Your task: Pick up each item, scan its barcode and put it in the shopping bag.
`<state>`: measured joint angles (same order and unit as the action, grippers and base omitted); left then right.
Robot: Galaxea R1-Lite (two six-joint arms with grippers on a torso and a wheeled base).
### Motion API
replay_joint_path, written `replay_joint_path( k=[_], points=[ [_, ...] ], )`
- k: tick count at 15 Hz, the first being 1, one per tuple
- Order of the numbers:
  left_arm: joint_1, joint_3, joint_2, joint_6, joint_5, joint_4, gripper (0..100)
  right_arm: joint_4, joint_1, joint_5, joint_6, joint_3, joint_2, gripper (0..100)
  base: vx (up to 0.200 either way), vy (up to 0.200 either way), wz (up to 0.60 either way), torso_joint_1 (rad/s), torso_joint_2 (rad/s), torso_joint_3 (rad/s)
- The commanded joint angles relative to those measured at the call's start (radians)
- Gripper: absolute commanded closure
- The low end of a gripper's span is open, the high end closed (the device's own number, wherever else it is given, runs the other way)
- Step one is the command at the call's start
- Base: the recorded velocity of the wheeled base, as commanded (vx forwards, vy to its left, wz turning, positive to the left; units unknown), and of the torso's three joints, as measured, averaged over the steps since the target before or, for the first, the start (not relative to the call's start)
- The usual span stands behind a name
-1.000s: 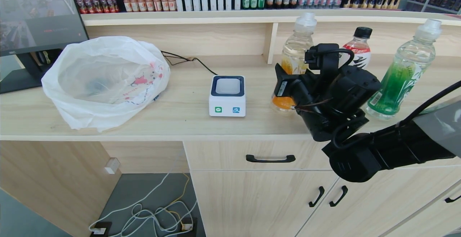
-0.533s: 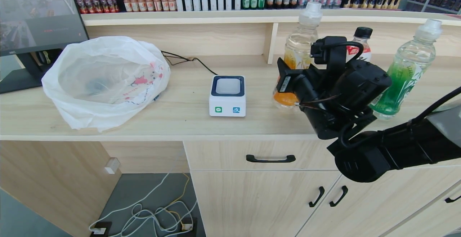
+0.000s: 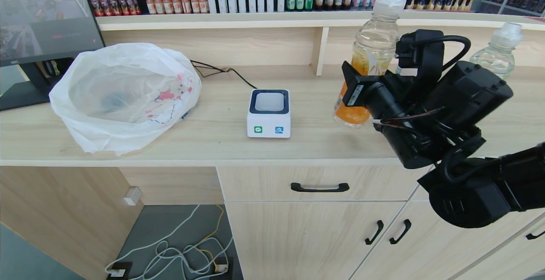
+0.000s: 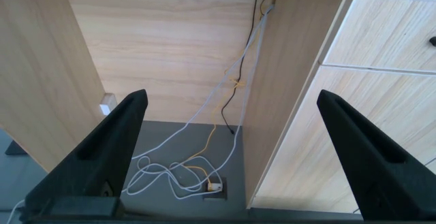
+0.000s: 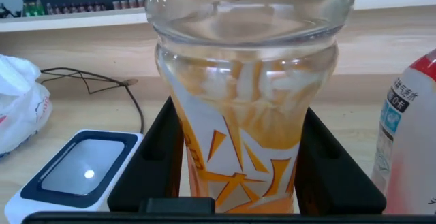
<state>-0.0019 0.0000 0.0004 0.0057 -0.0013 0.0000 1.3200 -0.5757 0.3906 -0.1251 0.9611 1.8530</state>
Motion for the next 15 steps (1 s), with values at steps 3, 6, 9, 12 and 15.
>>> replay_joint_path(
  k=[3, 6, 9, 12, 15],
  points=[
    [0.0, 0.0, 0.0, 0.0, 0.001, 0.0, 0, 0.001, -0.036, -0.006, 0.002, -0.163, -0.156, 100, 0.0, 0.0, 0.0, 0.0, 0.0, 0.0],
    [0.0, 0.0, 0.0, 0.0, 0.0, 0.0, 0, -0.007, -0.076, -0.006, 0.024, -0.26, -0.232, 100, 0.0, 0.0, 0.0, 0.0, 0.0, 0.0],
    [0.0, 0.0, 0.0, 0.0, 0.0, 0.0, 0, -0.007, -0.099, -0.022, 0.027, -0.347, -0.29, 100, 0.0, 0.0, 0.0, 0.0, 0.0, 0.0],
    [0.0, 0.0, 0.0, 0.0, 0.0, 0.0, 0, -0.005, -0.11, -0.102, 0.025, -0.478, -0.367, 100, 0.0, 0.0, 0.0, 0.0, 0.0, 0.0],
    [0.0, 0.0, 0.0, 0.0, 0.0, 0.0, 0, -0.007, -0.122, -0.15, 0.028, -0.524, -0.413, 100, 0.0, 0.0, 0.0, 0.0, 0.0, 0.0]
  ],
)
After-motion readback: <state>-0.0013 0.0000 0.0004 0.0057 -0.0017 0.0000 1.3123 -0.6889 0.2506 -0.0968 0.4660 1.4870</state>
